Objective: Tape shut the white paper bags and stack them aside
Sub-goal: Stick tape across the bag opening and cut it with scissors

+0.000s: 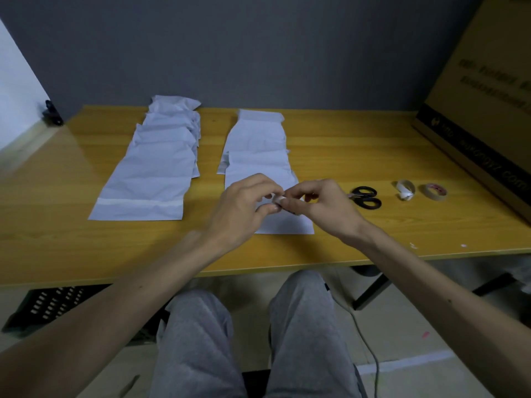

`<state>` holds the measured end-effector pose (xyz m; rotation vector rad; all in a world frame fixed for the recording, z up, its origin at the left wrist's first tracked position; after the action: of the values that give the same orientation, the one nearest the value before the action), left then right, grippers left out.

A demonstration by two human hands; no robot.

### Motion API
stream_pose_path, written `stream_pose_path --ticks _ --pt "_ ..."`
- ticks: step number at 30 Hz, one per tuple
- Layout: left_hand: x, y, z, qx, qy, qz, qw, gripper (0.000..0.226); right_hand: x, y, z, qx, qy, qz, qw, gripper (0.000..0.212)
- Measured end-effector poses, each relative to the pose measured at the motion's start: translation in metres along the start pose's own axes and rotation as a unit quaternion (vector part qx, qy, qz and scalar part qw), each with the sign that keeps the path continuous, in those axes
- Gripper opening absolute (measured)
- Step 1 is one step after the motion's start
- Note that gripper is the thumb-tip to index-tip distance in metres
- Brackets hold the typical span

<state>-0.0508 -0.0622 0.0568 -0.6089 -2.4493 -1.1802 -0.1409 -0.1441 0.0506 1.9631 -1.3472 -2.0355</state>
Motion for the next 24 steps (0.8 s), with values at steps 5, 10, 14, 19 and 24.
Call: stream_pose_path --ticks 5,10,14,19,24 --pt "-0.004 0.008 0.008 0.010 -0.018 -0.009 1.000 0.007 -0.002 -0.010 -0.002 -0.004 -0.002 -0.044 0.999 0.008" --pt "-0.011 0.021 0.016 0.031 -0.016 -0.028 0.999 0.005 0.015 -0.009 -0.004 -0.006 -0.029 -0.059 0.998 0.009" --pt "-0.012 0.028 0.017 0.049 -0.012 -0.033 0.998 0.005 0.011 -0.011 -0.001 -0.022 0.004 -0.052 0.998 0.015" --pt "-0.010 0.031 0.019 0.062 -0.006 -0.008 0.998 0.005 0.014 -0.011 -0.002 -0.016 -0.016 -0.102 0.995 0.012" --pt "-0.009 0.032 0.021 0.064 -0.005 -0.008 0.998 0.007 0.015 -0.016 -0.003 -0.011 -0.038 -0.140 0.989 0.008"
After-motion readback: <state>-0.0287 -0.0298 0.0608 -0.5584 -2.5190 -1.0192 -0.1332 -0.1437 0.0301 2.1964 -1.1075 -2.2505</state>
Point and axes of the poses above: each hand's wrist, its own z-axis away from the middle knuckle, its own y-axis out of the back of the hand, x = y × z, the point moved 9 cm from there along -z, towards the middle knuckle, and after that the axes turned 2 degrees about -y, right-handed, at the moved point
